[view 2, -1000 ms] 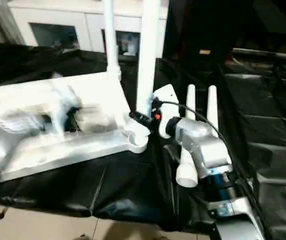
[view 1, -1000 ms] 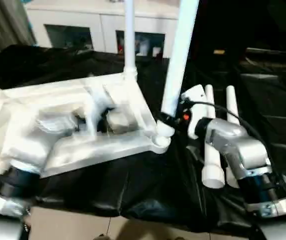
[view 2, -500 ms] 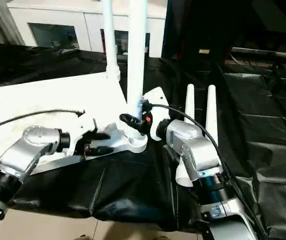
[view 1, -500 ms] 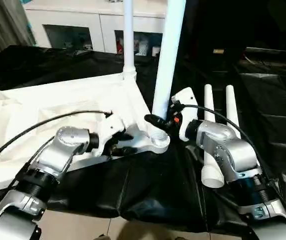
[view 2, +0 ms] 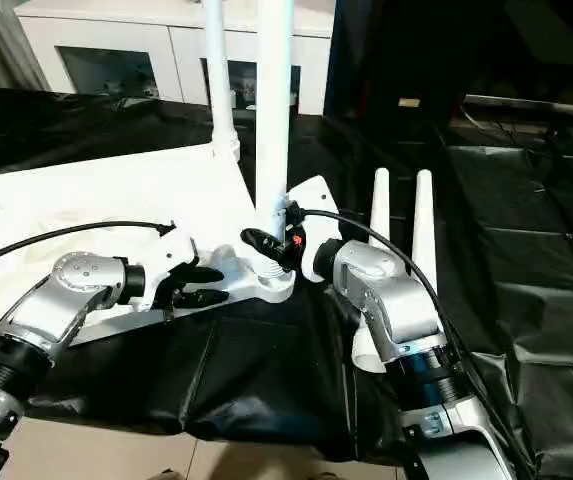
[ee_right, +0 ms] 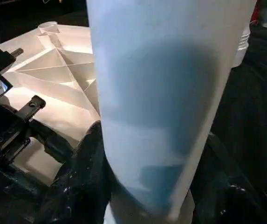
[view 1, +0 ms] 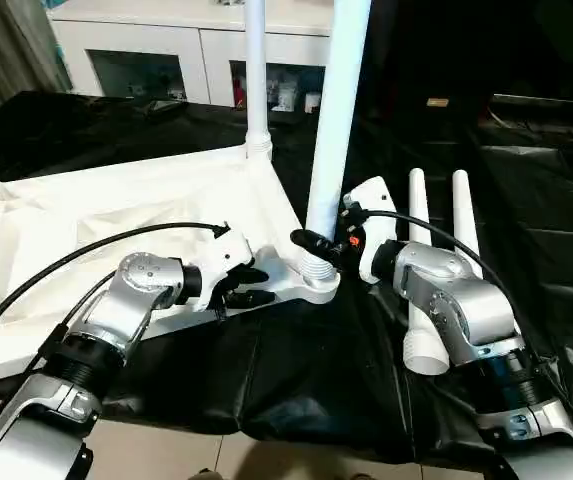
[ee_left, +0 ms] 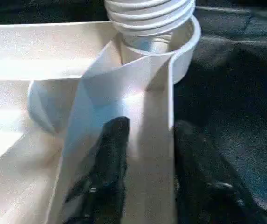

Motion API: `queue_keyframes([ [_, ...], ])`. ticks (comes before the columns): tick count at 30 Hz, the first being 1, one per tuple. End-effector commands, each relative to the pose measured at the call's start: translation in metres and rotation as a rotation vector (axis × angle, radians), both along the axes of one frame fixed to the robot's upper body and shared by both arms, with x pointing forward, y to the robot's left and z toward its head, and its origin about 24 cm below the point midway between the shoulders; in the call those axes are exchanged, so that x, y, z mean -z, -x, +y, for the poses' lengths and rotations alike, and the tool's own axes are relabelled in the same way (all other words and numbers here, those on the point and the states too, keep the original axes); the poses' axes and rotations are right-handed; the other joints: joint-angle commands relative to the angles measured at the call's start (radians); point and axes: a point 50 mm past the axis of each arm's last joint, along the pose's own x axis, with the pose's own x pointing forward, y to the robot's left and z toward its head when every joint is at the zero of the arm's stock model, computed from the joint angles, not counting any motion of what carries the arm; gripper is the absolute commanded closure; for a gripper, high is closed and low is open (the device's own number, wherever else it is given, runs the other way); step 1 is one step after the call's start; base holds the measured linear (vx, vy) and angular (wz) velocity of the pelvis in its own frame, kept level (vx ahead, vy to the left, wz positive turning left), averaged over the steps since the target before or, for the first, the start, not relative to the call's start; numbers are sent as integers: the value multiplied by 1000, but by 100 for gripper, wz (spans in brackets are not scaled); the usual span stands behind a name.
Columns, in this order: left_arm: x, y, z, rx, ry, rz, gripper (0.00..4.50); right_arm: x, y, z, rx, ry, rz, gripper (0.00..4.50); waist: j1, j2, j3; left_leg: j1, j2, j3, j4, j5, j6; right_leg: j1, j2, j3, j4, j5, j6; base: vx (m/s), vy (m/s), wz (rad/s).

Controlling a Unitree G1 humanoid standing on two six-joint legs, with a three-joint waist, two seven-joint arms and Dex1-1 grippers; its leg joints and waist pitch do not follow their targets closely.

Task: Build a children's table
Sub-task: Insert table leg to table base

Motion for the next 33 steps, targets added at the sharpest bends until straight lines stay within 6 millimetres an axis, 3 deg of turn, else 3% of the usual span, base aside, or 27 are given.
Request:
queue_keyframes([
  [1, -1, -2, 2, -2, -18, 3, 302, -3, 2, 2, -9, -10, -27, 263, -1, 14, -79, -1, 8, 0, -64, -117, -25, 73, -62, 45, -62, -25, -211, 0, 0, 0],
  [5, -2, -1, 1, -6, 0, 20, 349, -3, 2, 2, -9, -10, -25, 263, -1, 16, -78, 0, 8, 0, -64, -127, -28, 72, -62, 46, -63, -40, -211, 0, 0, 0],
  [14, -4, 3, 3, -7, 13, 56, 385, -2, 2, 1, -8, -9, -22, 263, -1, 14, -75, -1, 8, -1, -66, -133, -25, 70, -62, 45, -66, -70, -206, 0, 0, 0],
  [22, -2, 7, 5, -7, 6, 91, 385, -2, 2, 2, -11, -8, -22, 263, -1, 15, -75, 0, 8, 0, -66, -131, -23, 69, -62, 45, -66, -67, -207, 0, 0, 0],
  [28, 0, 6, 5, -20, -11, 88, 324, -2, 2, 1, -10, -8, -20, 263, -2, 14, -74, -1, 8, 0, -67, -135, -23, 69, -61, 45, -68, -78, -202, 0, 0, 0],
  [33, 1, 6, 6, -28, -24, 83, 314, -2, 2, 1, -10, -8, -18, 263, -2, 15, -73, -1, 7, 0, -67, -135, -22, 69, -61, 46, -68, -75, -201, 0, 0, 0],
])
